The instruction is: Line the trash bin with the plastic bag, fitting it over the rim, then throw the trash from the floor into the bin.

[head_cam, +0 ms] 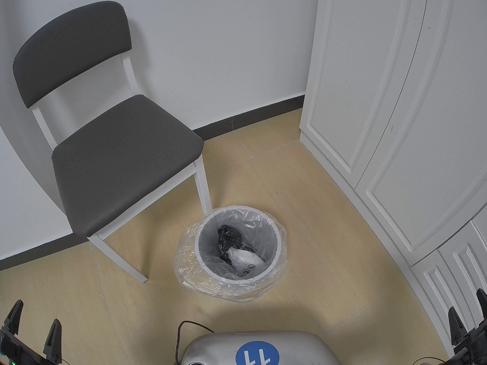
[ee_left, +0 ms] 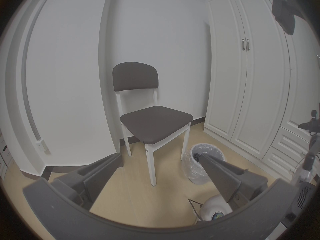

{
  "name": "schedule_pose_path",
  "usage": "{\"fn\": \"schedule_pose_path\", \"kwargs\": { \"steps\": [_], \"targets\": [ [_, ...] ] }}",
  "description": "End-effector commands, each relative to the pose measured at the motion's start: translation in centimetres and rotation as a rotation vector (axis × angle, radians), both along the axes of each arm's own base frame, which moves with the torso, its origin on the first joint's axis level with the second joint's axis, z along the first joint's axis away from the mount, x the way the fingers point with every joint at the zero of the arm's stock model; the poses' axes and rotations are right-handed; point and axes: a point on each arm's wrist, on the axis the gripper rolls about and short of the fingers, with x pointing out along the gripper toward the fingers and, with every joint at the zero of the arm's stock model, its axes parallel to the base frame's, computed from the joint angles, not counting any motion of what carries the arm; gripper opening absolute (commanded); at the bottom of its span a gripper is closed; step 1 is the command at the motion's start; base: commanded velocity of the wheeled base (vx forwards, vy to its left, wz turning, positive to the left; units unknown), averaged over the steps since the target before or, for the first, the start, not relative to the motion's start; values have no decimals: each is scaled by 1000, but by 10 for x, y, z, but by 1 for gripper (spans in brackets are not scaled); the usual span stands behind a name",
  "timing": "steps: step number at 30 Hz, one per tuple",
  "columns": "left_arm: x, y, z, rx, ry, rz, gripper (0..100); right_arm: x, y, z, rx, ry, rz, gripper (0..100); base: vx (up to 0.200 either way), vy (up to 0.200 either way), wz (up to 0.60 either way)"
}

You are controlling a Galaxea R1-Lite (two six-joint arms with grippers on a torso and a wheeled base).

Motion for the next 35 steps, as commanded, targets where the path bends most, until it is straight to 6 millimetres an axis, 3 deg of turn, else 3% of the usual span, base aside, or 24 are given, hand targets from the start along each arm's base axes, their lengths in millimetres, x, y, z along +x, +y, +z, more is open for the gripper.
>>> {"fn": "schedule_pose_path", "kwargs": {
  "steps": [1,35],
  "targets": [
    [0,0,-5,-1,1,2,100,0,0,-3,1,-6,-1,100,0,0,0],
    [0,0,-5,-1,1,2,100,0,0,-4,-19,-6,1,100,0,0,0]
  ]
}}
